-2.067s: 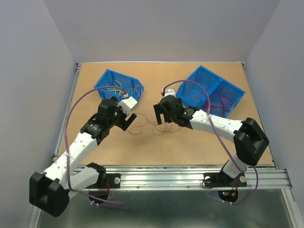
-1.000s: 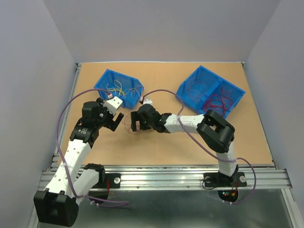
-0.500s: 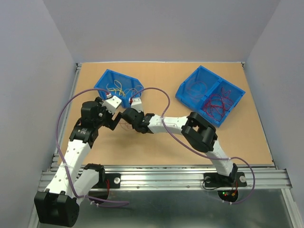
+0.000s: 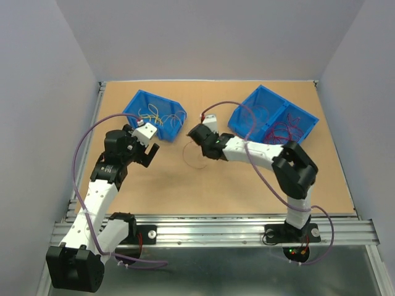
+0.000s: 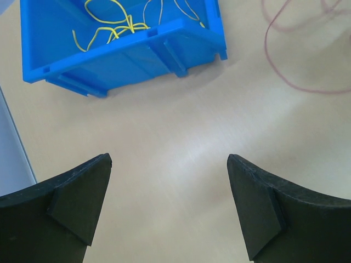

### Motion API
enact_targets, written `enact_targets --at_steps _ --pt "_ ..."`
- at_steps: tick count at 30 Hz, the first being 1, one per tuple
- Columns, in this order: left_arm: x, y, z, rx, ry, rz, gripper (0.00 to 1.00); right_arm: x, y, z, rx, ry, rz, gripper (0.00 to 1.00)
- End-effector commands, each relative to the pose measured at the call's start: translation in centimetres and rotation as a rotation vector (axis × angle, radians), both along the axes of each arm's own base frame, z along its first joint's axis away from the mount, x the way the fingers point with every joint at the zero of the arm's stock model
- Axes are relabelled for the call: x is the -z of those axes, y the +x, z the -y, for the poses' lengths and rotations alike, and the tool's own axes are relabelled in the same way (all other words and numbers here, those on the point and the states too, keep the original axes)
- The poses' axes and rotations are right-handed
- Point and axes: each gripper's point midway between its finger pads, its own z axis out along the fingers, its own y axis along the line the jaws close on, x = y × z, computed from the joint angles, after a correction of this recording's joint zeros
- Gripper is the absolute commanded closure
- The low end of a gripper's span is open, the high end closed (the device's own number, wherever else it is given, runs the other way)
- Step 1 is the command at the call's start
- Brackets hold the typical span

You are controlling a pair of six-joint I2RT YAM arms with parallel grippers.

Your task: Untangle the cables

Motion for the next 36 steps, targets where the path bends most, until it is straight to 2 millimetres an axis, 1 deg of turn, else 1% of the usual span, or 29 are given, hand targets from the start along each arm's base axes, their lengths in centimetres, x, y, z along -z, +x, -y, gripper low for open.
enact_targets --at_steps 1,3,6,7,8,9,10,11,12,13,15,16,17,18,19,21,22,24,25,26,28,29,30,31,32,33,34,35,36 --pt "-0.7 0.3 0.7 0.037 -0.025 0.037 0.01 -9.3 3.3 3.1 0.057 0.153 0.149 1.0" --pt "-0.7 0.3 0.8 0.045 -0.026 0.036 0.01 -12.8 3.9 4.2 0.062 0.199 0.2 1.0" --pt "-0.5 0.3 1.1 0.058 -0.03 0.03 0.01 -17.8 5.8 6.5 0.084 0.285 0.268 0.99" --pt "-0.6 0.3 1.1 0.062 -0.033 0.033 0.01 -18.8 6.9 8.2 0.118 0.294 0.284 1.0" --pt "-0.7 0.3 1.2 0.068 -0.032 0.034 0.01 -20.7 7.5 8.8 0.13 0.318 0.31 0.99" --pt "-0.6 0.2 1.2 0.068 -0.034 0.027 0.01 -21.7 8.0 9.6 0.137 0.326 0.322 0.99" --pt "-0.6 0.2 1.3 0.07 -0.034 0.026 0.01 -22.0 8.6 10.9 0.162 0.314 0.319 1.0" --pt "-0.8 0.2 1.3 0.071 -0.039 0.029 0.01 -23.9 9.3 11.3 0.172 0.33 0.349 0.99" --pt "-0.8 0.2 1.5 0.079 -0.045 0.028 0.01 -23.6 10.0 11.9 0.179 0.324 0.334 1.0" --pt "-0.7 0.2 1.7 0.087 -0.05 0.023 0.01 -23.6 10.2 11.8 0.177 0.322 0.327 0.99" --pt "-0.7 0.2 2.0 0.103 -0.055 0.013 0.01 -23.7 11.0 13.3 0.227 0.305 0.326 0.99" --pt "-0.6 0.2 2.2 0.113 -0.059 0.005 0.01 -23.2 11.3 13.9 0.247 0.299 0.318 1.0" --pt "-0.5 0.4 2.6 0.126 -0.062 -0.007 0.01 -22.5 11.7 15.2 0.282 0.295 0.308 1.0" --pt "-0.4 0.4 2.8 0.133 -0.064 -0.013 0.01 -21.4 11.8 16.0 0.303 0.291 0.288 0.99" --pt "-0.6 0.5 3.1 0.149 -0.069 -0.012 0.01 -20.9 12.3 17.5 0.352 0.296 0.284 0.99" --pt "-0.6 0.7 4.1 0.181 -0.081 -0.026 0.01 -18.7 12.7 19.2 0.407 0.269 0.256 1.0" --pt "-1.2 0.8 4.7 0.197 -0.092 -0.018 0.01 -18.0 13.1 20.7 0.443 0.259 0.251 0.99" --pt "-1.5 1.0 7.1 0.243 -0.116 -0.027 0.01 -15.7 13.8 21.7 0.465 0.247 0.212 0.99" --pt "-2.0 1.6 7.6 0.232 -0.109 -0.013 0.01 -14.5 14.1 22.4 0.48 0.239 0.193 1.0" --pt "-1.8 1.5 10.2 0.283 -0.109 -0.018 0.01 -13.1 14.6 22.2 0.472 0.231 0.173 0.99" --pt "-1.8 1.9 12.5 0.299 -0.107 -0.015 0.02 -11.4 15.3 22.5 0.479 0.207 0.143 1.0" --pt "-2.5 2.5 13.5 0.286 -0.125 -0.006 0.02 -11.0 15.8 22.4 0.48 0.204 0.139 1.0" --pt "-2.1 2.9 15.2 0.314 -0.136 -0.017 0.02 -8.7 16.3 22.2 0.479 0.179 0.099 0.99" --pt "-2.3 3.4 15.9 0.314 -0.152 -0.024 0.02 -7.8 16.7 22.1 0.475 0.171 0.083 0.99" --pt "-3.5 4.1 16.8 0.321 -0.175 -0.014 0.02 -6.8 17.1 22.0 0.472 0.161 0.065 0.99" --pt "-3.2 5.2 17.8 0.316 -0.196 -0.027 0.02 -6.3 17.4 21.9 0.471 0.155 0.059 0.99" --pt "-4.7 6.4 18.6 0.319 -0.213 0.0 0.02 -4.1 17.7 21.8 0.472 0.135 0.021 0.99" --pt "-3.3 7.6 19.3 0.301 -0.212 -0.036 0.02 -3.3 17.8 21.8 0.472 0.124 0.007 0.99" --pt "-3.3 8.5 19.7 0.286 -0.215 -0.04 0.02 -2.9 18.0 21.8 0.472 0.116 0.002 1.0"
